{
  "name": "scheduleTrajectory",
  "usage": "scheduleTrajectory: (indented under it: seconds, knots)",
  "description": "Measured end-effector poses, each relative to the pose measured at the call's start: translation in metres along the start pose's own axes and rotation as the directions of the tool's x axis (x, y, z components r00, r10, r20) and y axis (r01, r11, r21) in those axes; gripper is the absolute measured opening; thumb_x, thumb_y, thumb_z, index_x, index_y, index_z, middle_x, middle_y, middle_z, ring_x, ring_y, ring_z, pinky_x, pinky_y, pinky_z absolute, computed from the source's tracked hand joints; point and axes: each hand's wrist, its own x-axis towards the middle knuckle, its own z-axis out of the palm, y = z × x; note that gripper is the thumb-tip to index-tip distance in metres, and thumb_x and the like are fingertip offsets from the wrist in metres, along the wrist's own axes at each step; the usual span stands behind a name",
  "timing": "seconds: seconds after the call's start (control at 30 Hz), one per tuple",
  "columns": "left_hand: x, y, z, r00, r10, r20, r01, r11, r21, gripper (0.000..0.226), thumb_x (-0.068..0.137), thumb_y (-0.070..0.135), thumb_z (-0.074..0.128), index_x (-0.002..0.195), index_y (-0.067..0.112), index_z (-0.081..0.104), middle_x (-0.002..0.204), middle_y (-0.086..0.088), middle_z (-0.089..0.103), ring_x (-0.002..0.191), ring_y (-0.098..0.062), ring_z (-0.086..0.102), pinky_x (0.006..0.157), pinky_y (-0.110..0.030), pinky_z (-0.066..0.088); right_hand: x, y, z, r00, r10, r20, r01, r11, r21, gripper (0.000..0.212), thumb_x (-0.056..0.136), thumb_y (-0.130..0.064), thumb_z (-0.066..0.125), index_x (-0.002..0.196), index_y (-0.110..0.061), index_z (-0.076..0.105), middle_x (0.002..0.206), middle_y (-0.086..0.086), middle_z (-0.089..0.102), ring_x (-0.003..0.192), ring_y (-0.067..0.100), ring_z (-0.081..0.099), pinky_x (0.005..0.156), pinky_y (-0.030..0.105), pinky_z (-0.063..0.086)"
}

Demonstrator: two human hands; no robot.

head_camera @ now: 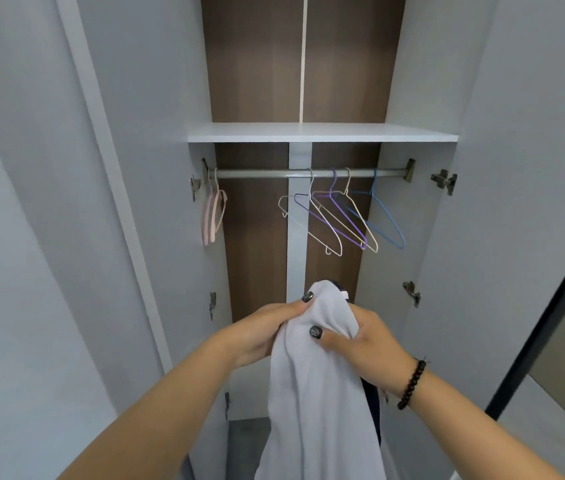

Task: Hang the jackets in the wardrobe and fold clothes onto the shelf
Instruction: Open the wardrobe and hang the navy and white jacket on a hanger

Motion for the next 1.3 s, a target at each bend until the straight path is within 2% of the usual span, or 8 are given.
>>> scheduleTrajectory:
  seconds: [0.1,0.27,0.43,0.57,0.77,0.9,1.17,1.3]
  knots:
    - [0.025,-0.009,0.014,0.999,-0.025,0.048,0.026,0.999,-0.024,0.038,0.093,0.026,0.064,0.122,0.002,0.065,0.124,-0.018,0.066,0.113,-0.027,0.063,0.104,-0.042,0.047,0.001,0.003,-0.039,0.998,-0.005,-0.063,0.003,1.000,-0.029,0.020,0.082,-0.005,0.071,0.081,-0.025,0.071,0.080,-0.009,0.072,0.072,0.001,0.063,0.067,0.016,0.050]
    - [0.072,-0.013,0.054,0.995,-0.077,0.069,0.061,0.976,0.209,0.042,0.085,0.032,0.060,0.125,0.020,0.062,0.110,-0.001,0.070,0.097,-0.015,0.065,0.093,-0.037,0.051,0.010,0.012,-0.098,0.992,0.074,0.098,-0.061,0.990,-0.127,0.004,0.082,-0.005,0.071,0.085,-0.004,0.068,0.075,-0.004,0.065,0.070,0.005,0.058,0.067,0.019,0.046]
    - [0.126,-0.014,0.079,1.000,-0.023,0.009,0.020,0.960,0.281,0.070,0.088,0.022,0.071,0.148,0.026,0.035,0.138,0.000,0.054,0.123,-0.014,0.053,0.107,-0.038,0.044,0.028,0.004,-0.152,0.981,0.044,0.191,-0.031,0.997,-0.073,0.025,0.076,-0.005,0.071,0.071,-0.029,0.072,0.070,-0.013,0.067,0.066,0.000,0.060,0.063,0.014,0.046]
    - [0.161,-0.012,0.101,0.993,-0.049,0.110,0.024,0.977,0.211,0.047,0.093,0.022,0.066,0.136,0.012,0.052,0.135,-0.008,0.060,0.127,-0.025,0.054,0.109,-0.047,0.042,0.048,0.003,-0.186,0.980,0.023,0.197,-0.005,0.996,-0.091,0.011,0.073,-0.006,0.073,0.082,-0.003,0.067,0.076,0.000,0.065,0.070,0.010,0.059,0.066,0.023,0.048]
    - [0.187,-0.018,0.122,0.998,-0.058,0.025,0.058,0.998,-0.014,0.040,0.080,0.042,0.076,0.113,0.019,0.071,0.114,-0.006,0.072,0.106,-0.023,0.068,0.096,-0.042,0.053,0.075,0.008,-0.226,0.996,0.049,0.080,-0.048,0.999,-0.015,0.011,0.079,0.002,0.072,0.082,-0.009,0.071,0.082,0.005,0.070,0.077,0.016,0.065,0.073,0.031,0.053]
    - [0.204,-0.008,0.098,0.998,0.025,-0.058,-0.034,0.985,-0.172,0.031,0.070,0.027,0.087,0.098,0.017,0.077,0.107,-0.013,0.074,0.093,-0.023,0.072,0.071,-0.029,0.056,0.101,0.020,-0.245,0.998,0.056,-0.014,-0.058,0.991,-0.119,0.007,0.078,-0.009,0.076,0.079,-0.015,0.073,0.084,0.007,0.074,0.076,0.015,0.068,0.071,0.031,0.055]
    - [0.253,0.020,0.000,0.984,0.174,0.034,-0.166,0.972,-0.164,0.048,0.060,0.022,0.089,0.105,0.014,0.076,0.111,-0.011,0.072,0.102,-0.023,0.069,0.081,-0.027,0.054,0.186,0.072,-0.261,0.951,0.039,-0.306,-0.147,0.929,-0.340,0.028,0.064,-0.034,0.085,0.074,-0.011,0.072,0.077,0.016,0.069,0.065,0.019,0.060,0.061,0.035,0.048]
    - [0.297,0.045,-0.033,0.961,0.263,0.084,-0.245,0.952,-0.181,0.065,0.063,0.013,0.087,0.124,0.009,0.064,0.125,-0.017,0.066,0.114,-0.030,0.064,0.088,-0.032,0.054,0.231,0.105,-0.267,0.901,0.073,-0.427,-0.244,0.900,-0.361,0.028,0.066,-0.026,0.085,0.069,-0.005,0.067,0.064,0.017,0.060,0.059,0.014,0.049,0.058,0.027,0.040]
